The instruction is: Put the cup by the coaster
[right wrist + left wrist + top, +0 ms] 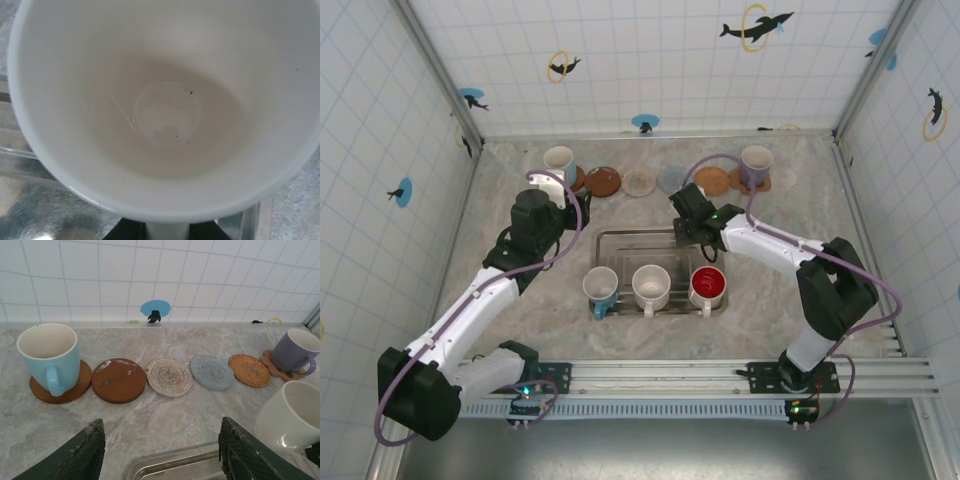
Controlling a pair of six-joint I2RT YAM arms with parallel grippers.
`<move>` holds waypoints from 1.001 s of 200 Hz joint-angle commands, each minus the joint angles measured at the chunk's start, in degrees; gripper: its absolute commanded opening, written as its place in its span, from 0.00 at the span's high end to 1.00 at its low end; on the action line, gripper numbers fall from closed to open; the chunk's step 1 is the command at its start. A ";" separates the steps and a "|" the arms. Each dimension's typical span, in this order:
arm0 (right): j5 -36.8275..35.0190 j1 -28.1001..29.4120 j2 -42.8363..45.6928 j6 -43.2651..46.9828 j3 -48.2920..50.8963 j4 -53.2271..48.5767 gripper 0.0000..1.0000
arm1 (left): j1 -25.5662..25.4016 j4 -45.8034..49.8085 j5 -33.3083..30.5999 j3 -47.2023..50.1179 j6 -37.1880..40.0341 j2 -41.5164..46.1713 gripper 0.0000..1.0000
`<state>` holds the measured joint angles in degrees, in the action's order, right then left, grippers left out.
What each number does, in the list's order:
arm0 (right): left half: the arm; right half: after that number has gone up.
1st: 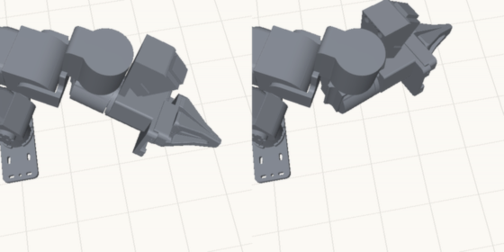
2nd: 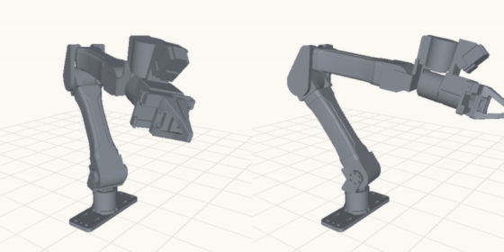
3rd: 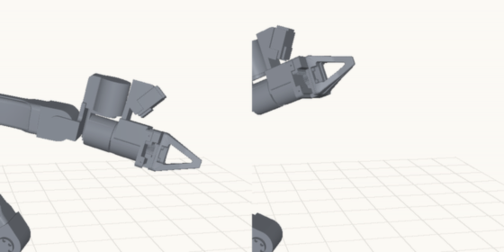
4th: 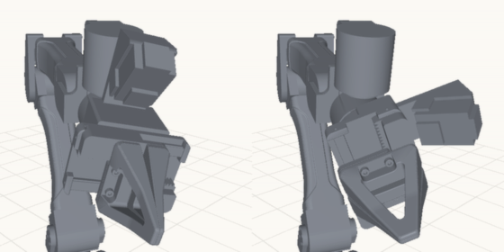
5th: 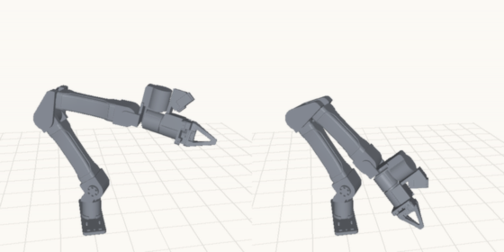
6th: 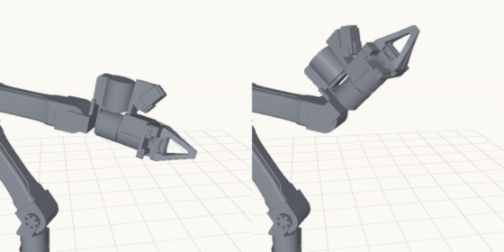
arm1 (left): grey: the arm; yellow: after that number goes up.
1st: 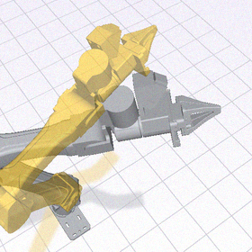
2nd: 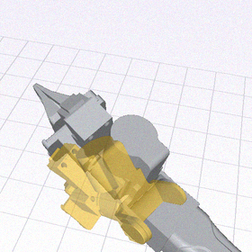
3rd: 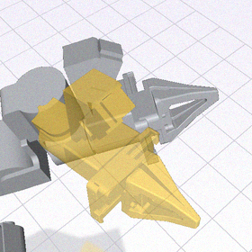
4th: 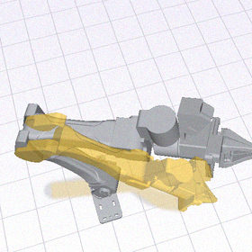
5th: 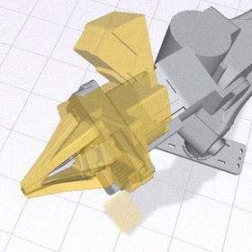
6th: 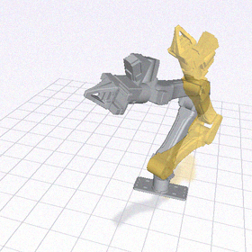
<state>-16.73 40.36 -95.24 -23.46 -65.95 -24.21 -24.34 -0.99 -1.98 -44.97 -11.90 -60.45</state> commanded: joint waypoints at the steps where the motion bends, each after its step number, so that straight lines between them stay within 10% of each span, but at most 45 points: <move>1: -1.16 -1.63 3.31 1.69 -4.36 1.37 1.00 | -0.19 -1.47 -0.33 -0.64 1.09 -0.42 0.40; 200: 3.45 -13.81 -10.38 9.13 -23.67 -3.22 1.00 | -0.24 -1.52 0.60 -2.02 0.48 -2.64 0.40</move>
<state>-13.19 27.51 -103.59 -16.32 -84.12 -27.55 -24.34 -1.02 -1.93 -45.04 -11.94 -62.54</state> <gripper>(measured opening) 0.163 0.601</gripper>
